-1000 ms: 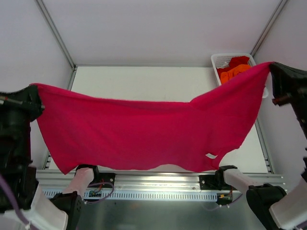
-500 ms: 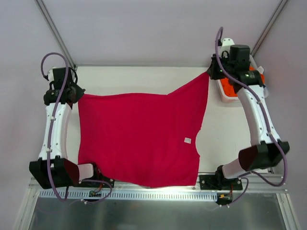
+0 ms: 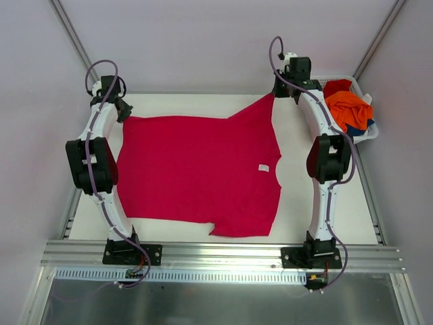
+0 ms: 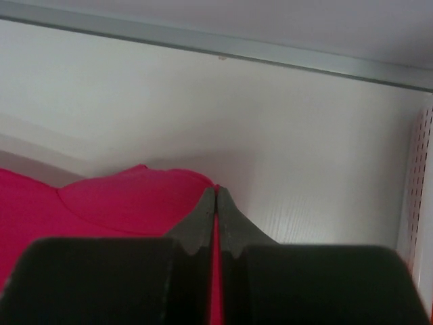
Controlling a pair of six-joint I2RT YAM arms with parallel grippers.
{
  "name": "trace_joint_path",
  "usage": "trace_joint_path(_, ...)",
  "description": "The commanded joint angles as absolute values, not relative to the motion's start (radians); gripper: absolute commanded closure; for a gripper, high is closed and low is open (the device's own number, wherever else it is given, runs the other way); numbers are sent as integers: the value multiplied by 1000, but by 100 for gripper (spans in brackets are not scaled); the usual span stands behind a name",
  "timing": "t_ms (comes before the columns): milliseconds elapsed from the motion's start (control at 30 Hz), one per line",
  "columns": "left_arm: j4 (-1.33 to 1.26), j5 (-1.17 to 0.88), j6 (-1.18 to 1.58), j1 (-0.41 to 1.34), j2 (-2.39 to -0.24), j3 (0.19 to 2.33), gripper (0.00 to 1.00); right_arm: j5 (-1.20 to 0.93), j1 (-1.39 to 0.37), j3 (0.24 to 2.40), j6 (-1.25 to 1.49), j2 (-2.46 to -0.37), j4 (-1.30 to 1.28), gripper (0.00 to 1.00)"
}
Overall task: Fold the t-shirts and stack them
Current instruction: Flatten out the tshirt
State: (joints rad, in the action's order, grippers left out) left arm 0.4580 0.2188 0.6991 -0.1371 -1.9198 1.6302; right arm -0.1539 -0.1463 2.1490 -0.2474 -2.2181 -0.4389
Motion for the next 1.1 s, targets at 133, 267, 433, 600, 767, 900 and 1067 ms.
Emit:
trace_joint_path(133,408,219,689,-141,-2014,1848,100,-118,-135,2303,-235,-2197,-260,100)
trace_joint_path(267,396,196,680,-147,-2003,1858,100,-127,-137,2327,-222,-2168,-261,100)
trace_joint_path(433,367,121,692,-193,-2013,1853,100,-101,-135,2298,-258,-2146,-229,100)
trace_joint_path(600,354,81,700,-206,-2071,1867,100,-121,-133,2342,-267,-2233,-265,100)
trace_joint_path(767,336,61,681,-204,-2144,1908,100,-124,-133,2335,-255,-2298,-238,100)
trace_joint_path(900,319,41,670,-206,-2215,1965,100,-118,-133,2365,-249,-2353,-219,100)
trace_joint_path(1067,302,17,670,-207,-2308,2071,100,-115,-133,2387,-241,-2398,-190,100)
